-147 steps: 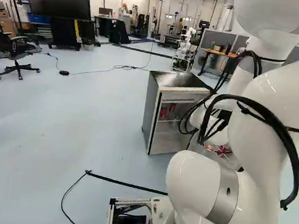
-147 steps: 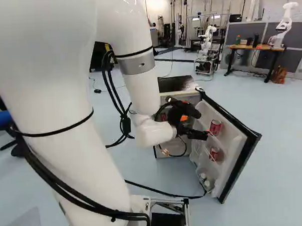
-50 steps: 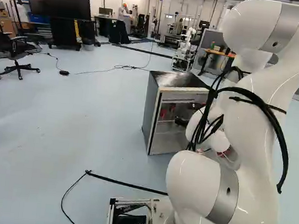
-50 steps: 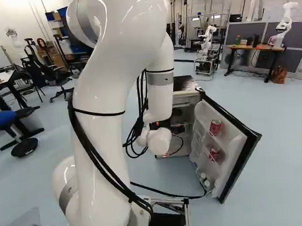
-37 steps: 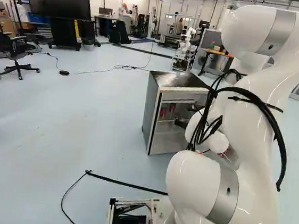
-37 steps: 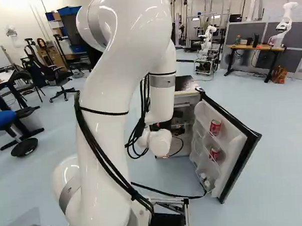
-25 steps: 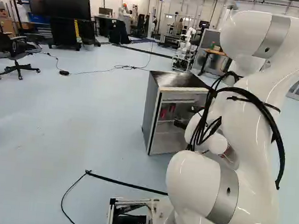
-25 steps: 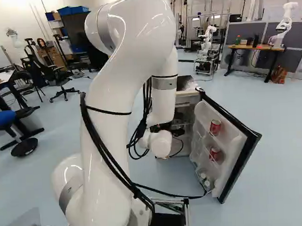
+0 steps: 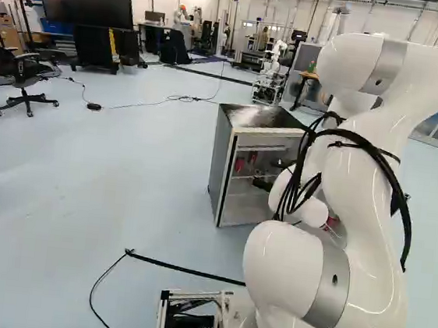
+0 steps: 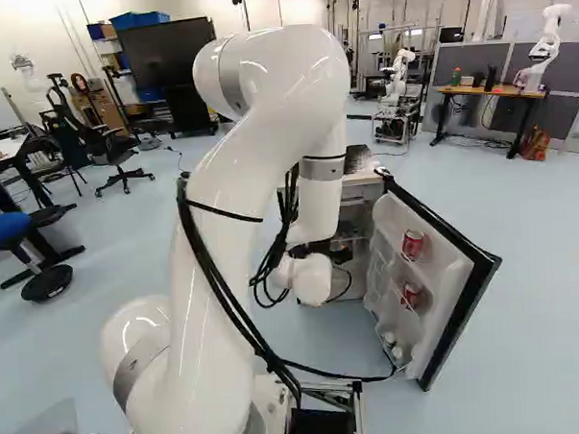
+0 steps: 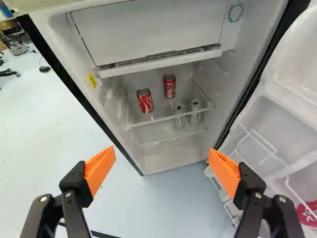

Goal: Grab a drink from the fridge

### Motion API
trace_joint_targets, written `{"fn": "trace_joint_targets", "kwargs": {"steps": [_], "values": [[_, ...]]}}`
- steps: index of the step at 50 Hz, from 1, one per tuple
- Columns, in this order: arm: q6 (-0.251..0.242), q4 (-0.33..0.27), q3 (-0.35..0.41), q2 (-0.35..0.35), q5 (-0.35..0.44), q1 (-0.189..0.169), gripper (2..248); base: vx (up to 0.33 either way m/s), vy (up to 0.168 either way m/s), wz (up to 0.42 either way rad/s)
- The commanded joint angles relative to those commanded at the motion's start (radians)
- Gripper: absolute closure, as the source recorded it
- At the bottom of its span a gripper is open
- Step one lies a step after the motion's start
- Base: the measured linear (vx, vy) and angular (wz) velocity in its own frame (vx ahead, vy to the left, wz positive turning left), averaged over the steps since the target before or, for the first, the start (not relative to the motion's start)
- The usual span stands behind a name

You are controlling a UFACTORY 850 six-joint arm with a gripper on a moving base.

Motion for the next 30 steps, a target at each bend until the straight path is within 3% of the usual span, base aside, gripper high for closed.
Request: {"fn": "trace_joint_targets", "kwargs": {"steps": [30], "values": [[0.0,-0.028,-0.093,-0.129,0.071,0.013,3,0.0,0.0,0.0]]}}
